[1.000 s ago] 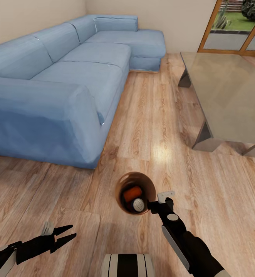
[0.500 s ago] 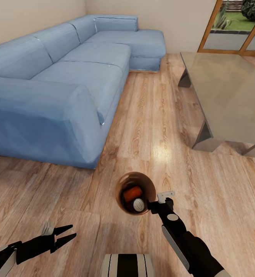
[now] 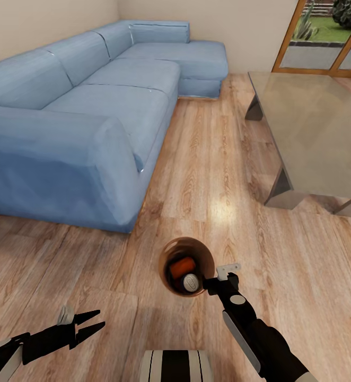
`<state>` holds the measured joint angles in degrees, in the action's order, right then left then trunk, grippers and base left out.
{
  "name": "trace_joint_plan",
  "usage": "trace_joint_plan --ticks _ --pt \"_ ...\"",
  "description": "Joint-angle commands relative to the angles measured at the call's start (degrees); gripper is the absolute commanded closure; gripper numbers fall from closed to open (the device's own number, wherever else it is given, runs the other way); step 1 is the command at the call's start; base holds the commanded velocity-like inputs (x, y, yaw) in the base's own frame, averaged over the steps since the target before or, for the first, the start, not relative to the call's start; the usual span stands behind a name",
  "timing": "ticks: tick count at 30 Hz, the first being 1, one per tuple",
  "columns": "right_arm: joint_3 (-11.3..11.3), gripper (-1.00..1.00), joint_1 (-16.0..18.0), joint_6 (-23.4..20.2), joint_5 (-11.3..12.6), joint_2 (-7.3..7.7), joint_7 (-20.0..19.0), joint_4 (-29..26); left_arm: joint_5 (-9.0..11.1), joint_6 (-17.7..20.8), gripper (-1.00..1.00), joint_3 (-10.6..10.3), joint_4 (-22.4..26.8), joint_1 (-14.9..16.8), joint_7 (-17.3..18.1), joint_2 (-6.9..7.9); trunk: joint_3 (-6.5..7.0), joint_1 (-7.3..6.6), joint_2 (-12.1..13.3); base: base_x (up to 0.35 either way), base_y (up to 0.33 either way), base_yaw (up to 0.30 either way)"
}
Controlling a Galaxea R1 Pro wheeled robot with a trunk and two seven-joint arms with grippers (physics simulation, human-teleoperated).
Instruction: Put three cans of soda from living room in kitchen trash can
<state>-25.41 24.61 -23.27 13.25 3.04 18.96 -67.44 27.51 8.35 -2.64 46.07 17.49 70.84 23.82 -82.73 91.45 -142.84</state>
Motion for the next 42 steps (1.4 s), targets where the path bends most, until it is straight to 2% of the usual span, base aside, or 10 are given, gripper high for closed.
trace_joint_plan --ticks 1,42 --pt "0.0 -1.00 0.0 0.0 0.0 -0.01 0.0 0.0 0.0 0.0 -1.00 0.0 0.0 0.0 0.0 0.02 0.00 0.00 0.0 0.000 0.000 0.000" --pt "0.0 -1.00 0.0 0.0 0.0 -0.05 0.0 0.0 0.0 0.0 -1.00 0.0 0.0 0.0 0.0 0.01 0.00 0.00 0.0 0.005 0.015 0.000"
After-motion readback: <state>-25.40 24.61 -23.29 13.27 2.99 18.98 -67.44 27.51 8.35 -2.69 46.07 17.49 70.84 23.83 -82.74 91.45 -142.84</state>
